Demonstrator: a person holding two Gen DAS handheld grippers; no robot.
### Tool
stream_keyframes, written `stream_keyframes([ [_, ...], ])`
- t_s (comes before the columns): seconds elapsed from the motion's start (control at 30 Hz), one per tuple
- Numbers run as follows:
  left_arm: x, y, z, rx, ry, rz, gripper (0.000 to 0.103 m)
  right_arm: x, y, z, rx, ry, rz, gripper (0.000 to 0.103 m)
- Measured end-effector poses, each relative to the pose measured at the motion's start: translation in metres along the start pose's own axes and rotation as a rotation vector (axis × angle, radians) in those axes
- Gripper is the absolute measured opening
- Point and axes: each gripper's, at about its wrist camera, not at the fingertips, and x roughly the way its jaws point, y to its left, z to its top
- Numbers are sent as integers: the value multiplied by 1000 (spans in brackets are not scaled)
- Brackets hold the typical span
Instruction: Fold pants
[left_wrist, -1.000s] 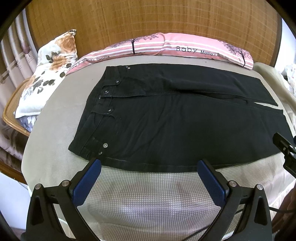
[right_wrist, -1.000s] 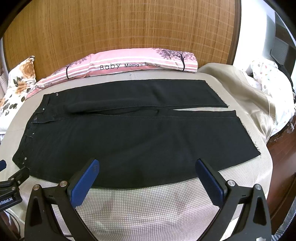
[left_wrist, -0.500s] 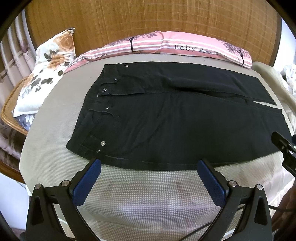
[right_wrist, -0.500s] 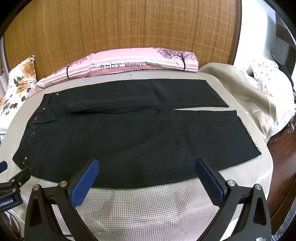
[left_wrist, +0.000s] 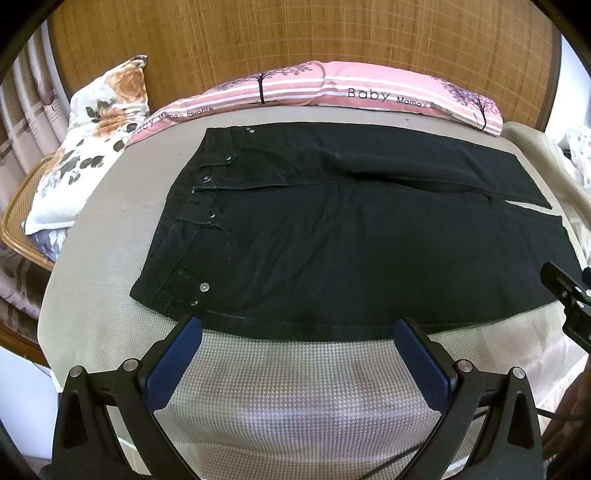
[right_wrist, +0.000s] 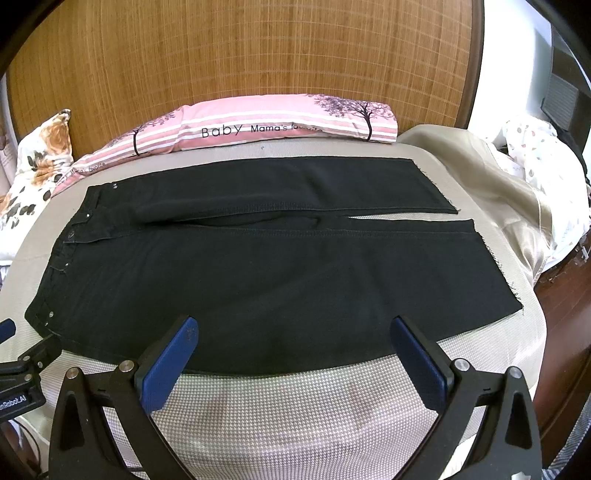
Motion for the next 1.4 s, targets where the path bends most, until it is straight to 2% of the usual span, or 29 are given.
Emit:
stream_keyframes([
  [0.2,1,4,6,-15,-5,-15,103,-1,3,-3,18,-19,45,103],
  [0.37,3,17,20,-45,-24,-40,103,-4,-2,9,67,-49,197,103],
  [0.5,8,36,41,-79,-42,-46,101,2,1,23,70,-53,240,103],
  [0.6,16,59,62,-125,-51,-51,96,12,10,34,20,-38,244,103],
  [0.7,29,88,88,-173,-63,-55,85,21,20,49,-25,-35,278,103],
  [0.93,79,163,158,-265,-65,-124,73,51,35,91,-19,-39,368,103],
  [1.03,110,184,185,-283,-35,-175,66,71,41,111,2,-16,383,103],
  [1.2,167,201,217,-332,48,-310,59,105,56,131,17,35,386,103],
  [1.4,219,205,233,-334,117,-329,57,147,72,146,26,110,400,103],
])
